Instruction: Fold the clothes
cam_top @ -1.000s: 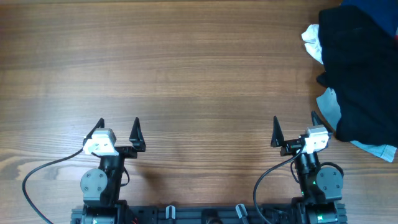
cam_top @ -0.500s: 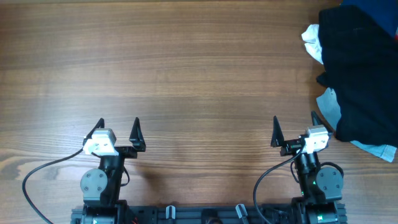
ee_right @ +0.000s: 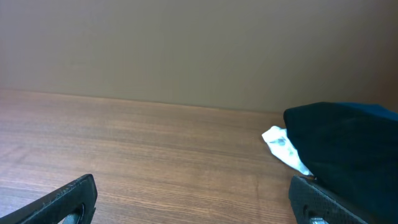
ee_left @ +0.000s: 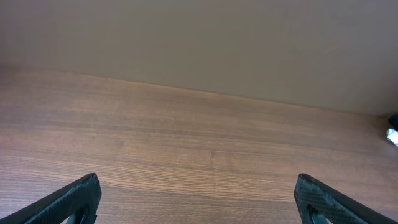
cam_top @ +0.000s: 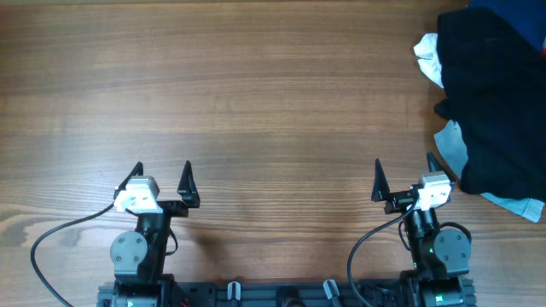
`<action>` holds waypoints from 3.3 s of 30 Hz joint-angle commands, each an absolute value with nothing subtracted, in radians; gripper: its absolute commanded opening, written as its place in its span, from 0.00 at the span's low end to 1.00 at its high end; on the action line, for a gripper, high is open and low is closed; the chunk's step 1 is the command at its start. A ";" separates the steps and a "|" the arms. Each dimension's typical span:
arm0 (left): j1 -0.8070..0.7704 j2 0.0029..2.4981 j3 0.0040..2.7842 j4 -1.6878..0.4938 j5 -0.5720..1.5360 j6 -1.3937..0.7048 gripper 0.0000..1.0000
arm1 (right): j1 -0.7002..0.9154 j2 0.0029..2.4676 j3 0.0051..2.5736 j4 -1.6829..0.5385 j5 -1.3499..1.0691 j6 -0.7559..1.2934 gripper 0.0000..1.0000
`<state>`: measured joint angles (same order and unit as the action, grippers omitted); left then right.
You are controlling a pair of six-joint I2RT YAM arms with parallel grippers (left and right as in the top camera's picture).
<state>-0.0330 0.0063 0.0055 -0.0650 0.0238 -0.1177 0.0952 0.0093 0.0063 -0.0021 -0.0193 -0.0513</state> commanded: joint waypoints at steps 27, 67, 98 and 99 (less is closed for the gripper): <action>-0.038 0.009 0.006 -0.076 0.040 -0.120 1.00 | 0.094 0.014 0.005 0.002 -0.035 -0.064 1.00; -0.038 0.658 0.604 -0.116 0.388 -0.199 1.00 | 0.094 0.479 0.384 0.251 -0.184 -0.077 1.00; -0.055 1.631 1.365 -0.669 0.397 -0.169 1.00 | -0.020 1.581 1.225 -0.385 0.134 0.228 1.00; -0.055 1.631 1.365 -0.665 0.396 -0.169 1.00 | -0.048 1.595 1.225 -0.383 0.163 0.224 1.00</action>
